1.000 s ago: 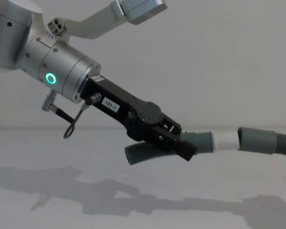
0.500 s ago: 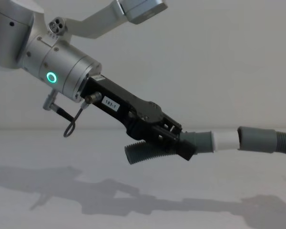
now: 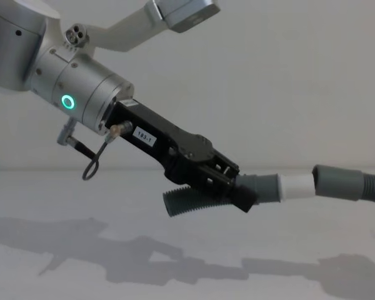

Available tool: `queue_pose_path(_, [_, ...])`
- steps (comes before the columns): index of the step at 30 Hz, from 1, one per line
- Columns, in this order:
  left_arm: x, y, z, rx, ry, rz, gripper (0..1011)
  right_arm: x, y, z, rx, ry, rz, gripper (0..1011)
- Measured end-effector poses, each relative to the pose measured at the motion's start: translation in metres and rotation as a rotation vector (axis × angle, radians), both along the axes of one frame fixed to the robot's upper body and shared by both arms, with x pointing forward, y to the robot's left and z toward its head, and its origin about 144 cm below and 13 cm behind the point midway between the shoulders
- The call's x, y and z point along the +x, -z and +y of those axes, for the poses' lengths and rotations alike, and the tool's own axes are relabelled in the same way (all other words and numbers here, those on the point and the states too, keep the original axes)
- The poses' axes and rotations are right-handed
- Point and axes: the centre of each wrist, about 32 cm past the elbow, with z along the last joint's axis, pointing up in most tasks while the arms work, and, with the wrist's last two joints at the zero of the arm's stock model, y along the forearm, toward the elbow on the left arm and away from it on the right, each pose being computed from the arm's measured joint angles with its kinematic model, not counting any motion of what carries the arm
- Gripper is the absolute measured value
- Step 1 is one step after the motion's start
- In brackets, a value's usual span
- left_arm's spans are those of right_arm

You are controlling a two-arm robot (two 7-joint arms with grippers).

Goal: Use both hands to pick up one end of the pipe from the table, align the ends, and insert them.

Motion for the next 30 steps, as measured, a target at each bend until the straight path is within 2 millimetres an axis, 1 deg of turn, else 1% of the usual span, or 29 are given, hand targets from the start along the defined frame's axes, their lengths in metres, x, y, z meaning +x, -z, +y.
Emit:
queue_pose_path(18, [-0.001, -0.0019, 0.0019, 0.001, 0.0, -0.008, 336, 0.0028, 0.0012, -0.0007, -0.013, 0.014, 0.012, 155])
queue_pose_path(30, [-0.0015, -0.0042, 0.0029, 0.012, -0.017, -0.029, 336, 0.0016, -0.0013, -0.0048, -0.025, 0.02, 0.017, 153])
